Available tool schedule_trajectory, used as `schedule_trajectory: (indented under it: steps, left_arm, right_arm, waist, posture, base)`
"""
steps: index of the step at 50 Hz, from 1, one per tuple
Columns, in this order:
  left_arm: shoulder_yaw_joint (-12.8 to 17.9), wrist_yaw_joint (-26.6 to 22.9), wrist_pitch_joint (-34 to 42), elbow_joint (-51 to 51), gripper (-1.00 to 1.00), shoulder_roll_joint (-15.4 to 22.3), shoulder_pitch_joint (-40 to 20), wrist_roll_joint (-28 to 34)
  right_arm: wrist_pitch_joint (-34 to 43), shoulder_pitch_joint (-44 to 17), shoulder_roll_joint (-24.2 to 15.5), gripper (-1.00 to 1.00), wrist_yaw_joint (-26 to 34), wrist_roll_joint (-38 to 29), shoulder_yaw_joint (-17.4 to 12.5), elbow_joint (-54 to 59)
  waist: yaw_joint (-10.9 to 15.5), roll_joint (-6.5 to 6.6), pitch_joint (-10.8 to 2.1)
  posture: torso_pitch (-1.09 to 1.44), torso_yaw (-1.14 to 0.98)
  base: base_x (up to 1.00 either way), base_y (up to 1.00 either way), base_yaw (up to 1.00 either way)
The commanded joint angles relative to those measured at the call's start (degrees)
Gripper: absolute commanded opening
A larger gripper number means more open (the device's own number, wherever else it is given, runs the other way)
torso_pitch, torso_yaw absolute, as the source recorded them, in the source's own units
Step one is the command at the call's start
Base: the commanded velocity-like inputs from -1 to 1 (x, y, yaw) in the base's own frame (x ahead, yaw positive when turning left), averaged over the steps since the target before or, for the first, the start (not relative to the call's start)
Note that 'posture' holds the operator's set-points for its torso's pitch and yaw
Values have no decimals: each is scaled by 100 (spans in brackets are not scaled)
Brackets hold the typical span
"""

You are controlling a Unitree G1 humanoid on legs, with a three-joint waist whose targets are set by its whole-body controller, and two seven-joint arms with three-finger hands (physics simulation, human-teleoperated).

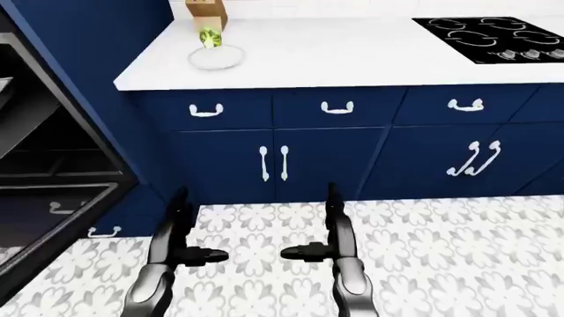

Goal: Place the broccoli on the top rack of the oven.

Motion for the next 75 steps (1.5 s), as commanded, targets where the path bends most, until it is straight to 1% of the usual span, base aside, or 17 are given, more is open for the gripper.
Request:
schedule_trajectory:
  steps: [1,3,4,5,7,8,21,26,35,40,44,46,48,50,54,57,75]
  left_arm:
    - [68,69,-458,-465,100,-1,-217,-70]
    - [68,84,-505,-417,100,6,-228,-75]
    - [69,84,-530,-390,100,7,-231,-78]
    - [70,85,-535,-383,100,11,-234,-81]
    - [63,90,-521,-399,100,14,-236,-82]
    - [62,95,-529,-389,100,16,-238,-83]
    - [64,115,-473,-481,100,12,-212,-118]
    - [173,230,-451,-249,100,54,-474,-197]
    - [398,400,149,-326,100,266,-1115,-426]
    - [434,415,552,-391,100,357,-1535,-528]
    - [458,542,1083,-689,100,464,-1886,-563]
    - [482,541,1437,-895,100,527,-2048,-586]
    - [542,536,1697,-937,100,594,-2263,-670]
    - [646,609,1824,-995,100,611,-2397,-835]
    - [647,733,1910,-1011,100,729,-2543,-866]
    - [697,749,2249,-1044,100,817,-2777,-983]
    - [920,976,3614,-1388,100,1268,-3794,-1417]
  right_arm:
    - [-455,-199,-48,100,25,1,-27,-314]
    - [-431,-187,-44,100,21,-12,-23,-350]
    - [-432,-191,-45,100,22,-12,-25,-347]
    - [-462,-212,-49,100,26,-13,-32,-295]
    - [-425,-196,-44,100,19,-26,-24,-349]
    - [-458,-211,-49,100,7,-42,-34,-275]
    - [-464,-202,-38,100,-6,15,-51,-343]
    - [-497,-411,-57,100,-120,-12,-92,-102]
    - [367,-931,-220,100,-235,102,-279,-654]
    - [1091,-1311,-340,100,-260,244,-382,-1091]
    - [1675,-1755,-487,100,-295,66,-346,-1277]
    - [1826,-1997,-472,100,-429,88,-438,-1292]
    - [2139,-2147,-654,100,-375,-115,-367,-1337]
    - [2619,-2346,-673,100,-263,326,-634,-1648]
    - [3283,-2536,-819,100,-331,516,-739,-2036]
    - [3628,-2734,-921,100,-334,547,-703,-2264]
    - [4254,-3808,-1234,100,-517,696,-798,-2306]
  waist:
    - [-12,-45,-5]
    - [38,-7,-353]
    - [37,-10,-301]
    - [36,-41,-99]
    - [38,-47,-398]
    - [42,-46,-430]
    - [41,-22,-507]
    - [41,-19,-525]
    - [41,-14,-515]
    - [43,-14,-519]
    - [48,-19,-504]
    - [39,-16,-505]
    - [34,-15,-496]
    - [43,-18,-493]
    - [62,-22,-485]
    - [65,-23,-478]
    - [56,3,-439]
  posture:
    - [0,0]
    - [0,0]
    - [0,0]
    - [0,0]
    - [0,0]
    - [0,0]
    - [0,0]
    - [0,0]
    - [0,0]
    - [0,0]
    - [0,0]
    - [0,0]
    - [0,0]
    - [0,0]
    - [0,0]
    - [0,0]
    - [0,0]
  base:
    - [0,0,0]
    - [0,0,0]
    - [0,0,0]
    - [0,0,0]
    - [0,0,0]
    - [0,0,0]
    - [0,0,0]
    - [0,0,0]
    - [0,0,0]
    - [0,0,0]
    - [0,0,0]
    - [0,0,0]
    - [0,0,0]
    - [0,0,0]
    - [0,0,0]
    - [0,0,0]
    - [0,0,0]
